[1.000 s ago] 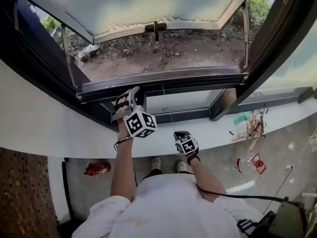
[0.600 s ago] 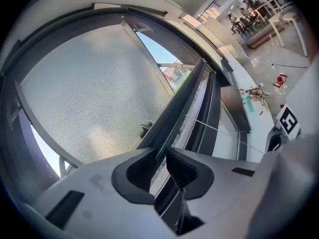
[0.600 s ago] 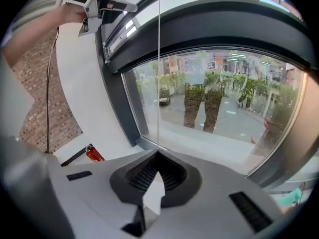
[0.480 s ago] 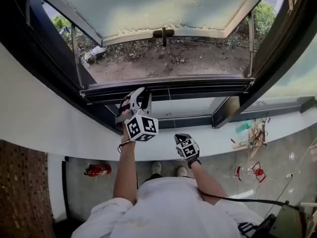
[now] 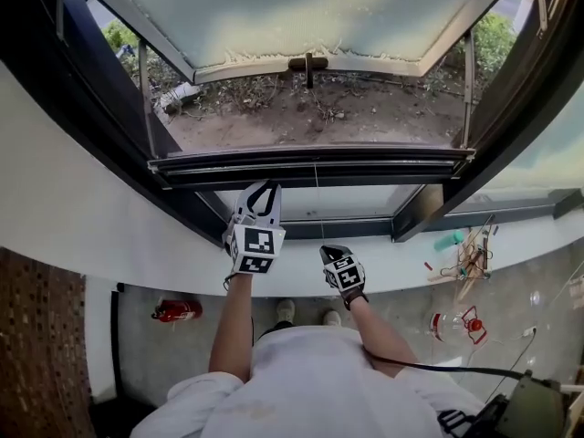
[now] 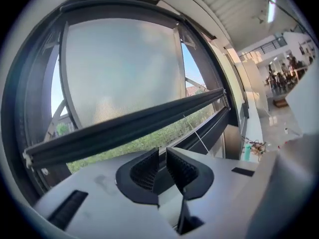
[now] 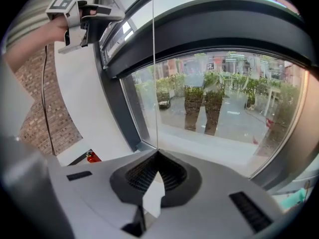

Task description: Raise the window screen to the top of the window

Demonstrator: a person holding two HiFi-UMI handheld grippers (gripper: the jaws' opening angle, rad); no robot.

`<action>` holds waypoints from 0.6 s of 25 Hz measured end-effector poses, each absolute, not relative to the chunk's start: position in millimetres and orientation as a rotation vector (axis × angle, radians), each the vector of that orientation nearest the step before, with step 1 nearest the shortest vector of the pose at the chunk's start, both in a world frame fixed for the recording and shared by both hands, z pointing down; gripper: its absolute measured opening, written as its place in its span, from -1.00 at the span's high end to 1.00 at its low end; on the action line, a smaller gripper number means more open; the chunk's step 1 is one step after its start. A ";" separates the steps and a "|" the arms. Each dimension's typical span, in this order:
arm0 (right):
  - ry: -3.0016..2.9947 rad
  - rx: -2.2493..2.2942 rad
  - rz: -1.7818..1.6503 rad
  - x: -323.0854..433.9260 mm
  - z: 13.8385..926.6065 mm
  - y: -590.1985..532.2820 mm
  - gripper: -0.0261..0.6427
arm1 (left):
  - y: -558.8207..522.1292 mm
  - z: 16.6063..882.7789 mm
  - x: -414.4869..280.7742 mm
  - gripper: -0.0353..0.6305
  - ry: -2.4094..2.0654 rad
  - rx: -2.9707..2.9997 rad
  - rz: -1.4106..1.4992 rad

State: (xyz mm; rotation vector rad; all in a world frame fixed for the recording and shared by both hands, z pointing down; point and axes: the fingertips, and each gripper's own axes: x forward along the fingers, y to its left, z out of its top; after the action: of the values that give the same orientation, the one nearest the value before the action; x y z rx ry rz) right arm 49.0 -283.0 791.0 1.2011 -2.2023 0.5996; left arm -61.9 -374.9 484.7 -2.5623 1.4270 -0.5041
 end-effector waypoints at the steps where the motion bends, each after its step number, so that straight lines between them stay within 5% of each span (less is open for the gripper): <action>1: -2.209 1.200 0.595 46.7 788.6 -285.0 0.92 | -373.1 486.8 -63.0 0.76 1.435 -2.596 -0.490; 15: -2.221 1.249 0.192 30.4 751.5 -313.2 0.92 | -363.3 495.7 -82.2 0.89 1.601 -2.719 -0.326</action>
State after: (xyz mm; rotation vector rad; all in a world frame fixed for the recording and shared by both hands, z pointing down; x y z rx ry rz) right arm 30.4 -313.2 751.5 1.2490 -2.2207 0.1916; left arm -82.2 -363.3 495.7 -2.7189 1.6005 -0.3256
